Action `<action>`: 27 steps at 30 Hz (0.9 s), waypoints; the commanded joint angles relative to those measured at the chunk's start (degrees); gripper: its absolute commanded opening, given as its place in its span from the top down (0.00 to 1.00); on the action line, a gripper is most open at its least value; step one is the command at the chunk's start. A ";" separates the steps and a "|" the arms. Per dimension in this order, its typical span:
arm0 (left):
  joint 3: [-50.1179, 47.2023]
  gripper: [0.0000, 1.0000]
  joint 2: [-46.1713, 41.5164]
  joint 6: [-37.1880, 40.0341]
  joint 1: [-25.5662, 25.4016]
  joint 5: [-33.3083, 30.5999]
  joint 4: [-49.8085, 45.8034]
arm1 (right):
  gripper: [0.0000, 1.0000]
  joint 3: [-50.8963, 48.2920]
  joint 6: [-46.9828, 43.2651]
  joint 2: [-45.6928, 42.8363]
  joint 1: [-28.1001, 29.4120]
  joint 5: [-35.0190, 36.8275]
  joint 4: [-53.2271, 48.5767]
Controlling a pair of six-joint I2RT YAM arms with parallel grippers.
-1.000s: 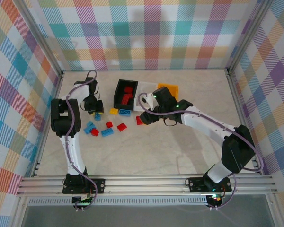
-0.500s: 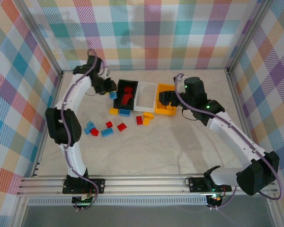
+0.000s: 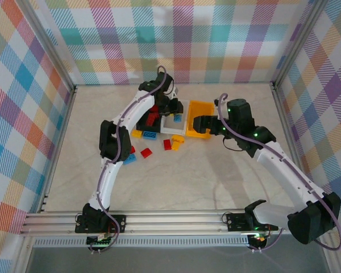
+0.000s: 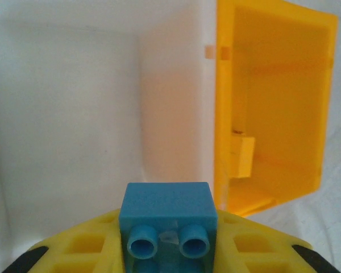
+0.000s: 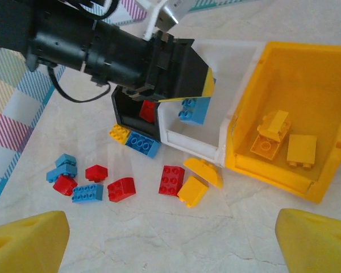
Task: Sort the legos into containers by color
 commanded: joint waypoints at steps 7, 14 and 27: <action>5.31 0.47 1.76 -1.97 -0.29 -1.06 -1.63 | 0.05 1.74 -1.53 1.75 0.09 0.27 -5.02; 6.17 0.39 -1.09 -1.31 -0.29 -0.96 -3.36 | 0.09 5.64 -1.89 8.85 0.16 -5.23 -15.45; -27.49 0.32 -30.45 4.54 0.85 -11.49 -4.75 | 0.23 6.28 11.52 26.34 9.55 -4.15 -15.57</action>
